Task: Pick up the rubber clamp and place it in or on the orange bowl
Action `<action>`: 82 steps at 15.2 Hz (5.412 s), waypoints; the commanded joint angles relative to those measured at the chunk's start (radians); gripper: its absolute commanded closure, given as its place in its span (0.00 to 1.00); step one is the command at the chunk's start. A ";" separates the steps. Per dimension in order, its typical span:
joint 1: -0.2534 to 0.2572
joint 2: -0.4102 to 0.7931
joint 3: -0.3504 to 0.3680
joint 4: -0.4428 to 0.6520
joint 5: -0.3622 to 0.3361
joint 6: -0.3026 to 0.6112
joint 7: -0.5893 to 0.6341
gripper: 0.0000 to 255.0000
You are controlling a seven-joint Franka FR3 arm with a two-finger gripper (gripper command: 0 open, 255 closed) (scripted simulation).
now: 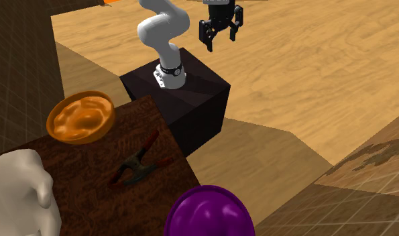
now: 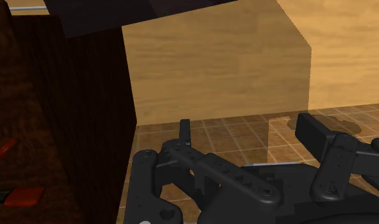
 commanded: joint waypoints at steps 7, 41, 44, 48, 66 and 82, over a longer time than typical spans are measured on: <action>-0.072 0.102 -0.082 0.000 -0.062 0.101 -0.047 0.00; -0.348 0.876 -0.463 0.396 0.007 0.481 -0.325 0.00; -0.350 0.899 -0.460 0.380 0.022 0.516 -0.335 0.00; -0.352 0.911 -0.458 0.373 0.031 0.535 -0.341 0.00; -0.349 0.890 -0.461 0.391 0.016 0.499 -0.330 1.00; -0.341 0.810 -0.466 0.520 -0.037 0.299 -0.288 1.00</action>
